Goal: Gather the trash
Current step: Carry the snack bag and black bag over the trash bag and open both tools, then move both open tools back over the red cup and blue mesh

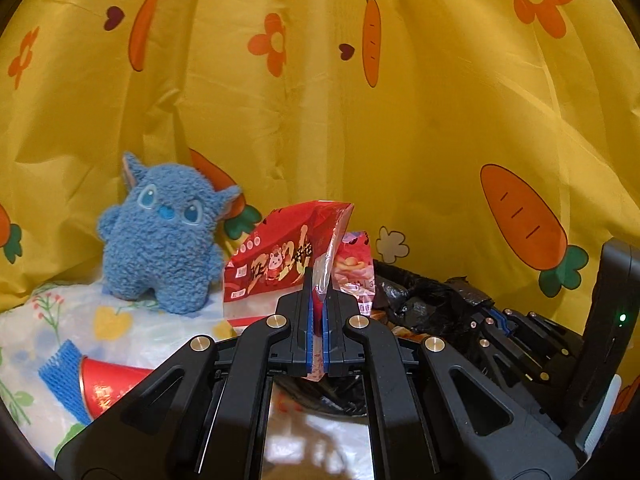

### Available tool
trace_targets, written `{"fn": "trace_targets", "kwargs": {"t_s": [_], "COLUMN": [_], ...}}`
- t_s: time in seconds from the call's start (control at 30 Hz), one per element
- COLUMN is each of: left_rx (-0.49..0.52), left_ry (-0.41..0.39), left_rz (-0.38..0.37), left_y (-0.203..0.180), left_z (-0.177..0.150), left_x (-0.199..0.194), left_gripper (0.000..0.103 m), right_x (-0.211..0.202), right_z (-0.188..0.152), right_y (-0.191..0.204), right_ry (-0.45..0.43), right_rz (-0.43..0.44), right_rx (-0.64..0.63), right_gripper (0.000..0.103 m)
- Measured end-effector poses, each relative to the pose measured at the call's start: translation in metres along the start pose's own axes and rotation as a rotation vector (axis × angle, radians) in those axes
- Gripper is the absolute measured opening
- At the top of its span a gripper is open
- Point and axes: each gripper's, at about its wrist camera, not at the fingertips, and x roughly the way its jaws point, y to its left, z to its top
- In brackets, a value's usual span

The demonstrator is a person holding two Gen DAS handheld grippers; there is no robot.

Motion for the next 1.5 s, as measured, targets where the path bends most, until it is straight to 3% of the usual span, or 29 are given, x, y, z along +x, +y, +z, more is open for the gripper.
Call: {"fn": "trace_targets", "kwargs": {"t_s": [0.2,0.23,0.37,0.53,0.63,0.67,0.7,0.77,0.87,1.07,1.27,1.5], "left_rx": [0.032,0.036,0.051,0.061,0.045,0.042,0.037,0.012,-0.016,-0.052,-0.076,-0.111], "left_ry": [0.021,0.029,0.056,0.127,0.179,0.185,0.184,0.166,0.155,0.112,0.048,0.016], "left_rz": [-0.067,-0.078,-0.128,-0.199,-0.247,-0.258,-0.268,-0.287,-0.294,-0.216,-0.043,0.161], "left_y": [-0.022,-0.025,-0.038,-0.045,-0.045,-0.045,-0.044,-0.04,-0.033,-0.008,0.02,0.063], "left_z": [0.0,-0.001,-0.007,-0.018,-0.025,-0.027,-0.028,-0.028,-0.025,-0.02,-0.023,-0.038], "left_x": [0.042,0.049,0.074,0.1,0.11,0.111,0.11,0.105,0.099,0.073,0.025,-0.034], "left_gripper": [0.002,0.002,0.002,0.004,0.016,0.027,0.044,0.061,0.068,0.073,0.086,0.089], "right_x": [0.024,0.027,0.028,0.022,0.016,0.016,0.014,0.012,0.008,0.003,-0.005,-0.022], "right_z": [-0.007,-0.009,-0.018,-0.028,-0.033,-0.033,-0.034,-0.036,-0.038,-0.034,-0.033,-0.033], "right_y": [-0.013,-0.014,-0.024,-0.036,-0.039,-0.04,-0.04,-0.04,-0.039,-0.034,-0.029,-0.017], "right_ry": [0.03,0.036,0.051,0.07,0.074,0.078,0.081,0.085,0.081,0.07,0.064,0.052], "right_rz": [-0.051,-0.057,-0.085,-0.113,-0.121,-0.123,-0.123,-0.121,-0.119,-0.112,-0.101,-0.069], "right_rx": [-0.027,-0.031,-0.029,-0.023,-0.017,-0.014,-0.011,-0.009,-0.014,-0.008,0.001,0.004], "right_gripper": [0.002,0.006,0.038,0.042,0.049,0.049,0.049,0.05,0.052,0.056,0.062,0.067]}}
